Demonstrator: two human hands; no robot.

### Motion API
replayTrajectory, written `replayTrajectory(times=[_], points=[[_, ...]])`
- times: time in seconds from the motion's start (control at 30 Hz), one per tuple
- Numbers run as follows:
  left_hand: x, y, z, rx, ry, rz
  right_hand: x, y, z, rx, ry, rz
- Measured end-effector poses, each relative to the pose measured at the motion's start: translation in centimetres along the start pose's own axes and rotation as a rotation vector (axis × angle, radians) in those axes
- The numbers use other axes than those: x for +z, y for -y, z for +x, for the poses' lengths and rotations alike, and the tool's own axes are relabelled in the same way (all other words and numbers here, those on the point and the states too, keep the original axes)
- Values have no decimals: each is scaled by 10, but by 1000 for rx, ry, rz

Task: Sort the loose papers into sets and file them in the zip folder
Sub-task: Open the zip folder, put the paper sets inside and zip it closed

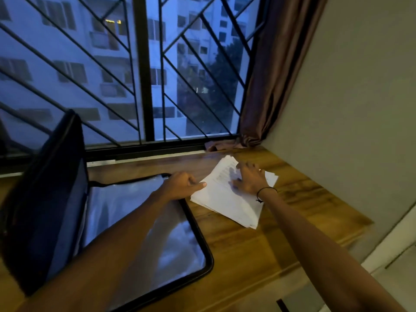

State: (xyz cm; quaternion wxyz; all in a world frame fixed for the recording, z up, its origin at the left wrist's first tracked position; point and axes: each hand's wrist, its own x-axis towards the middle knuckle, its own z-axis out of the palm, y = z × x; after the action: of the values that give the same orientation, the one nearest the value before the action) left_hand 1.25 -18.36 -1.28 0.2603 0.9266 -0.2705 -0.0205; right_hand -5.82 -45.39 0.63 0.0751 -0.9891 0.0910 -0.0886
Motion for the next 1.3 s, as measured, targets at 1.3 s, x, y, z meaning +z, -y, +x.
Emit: replayTrajectory(times=[1.3], points=[[-7,3,21,-406,-88,0,8,-30,-16,267,-51,-58]])
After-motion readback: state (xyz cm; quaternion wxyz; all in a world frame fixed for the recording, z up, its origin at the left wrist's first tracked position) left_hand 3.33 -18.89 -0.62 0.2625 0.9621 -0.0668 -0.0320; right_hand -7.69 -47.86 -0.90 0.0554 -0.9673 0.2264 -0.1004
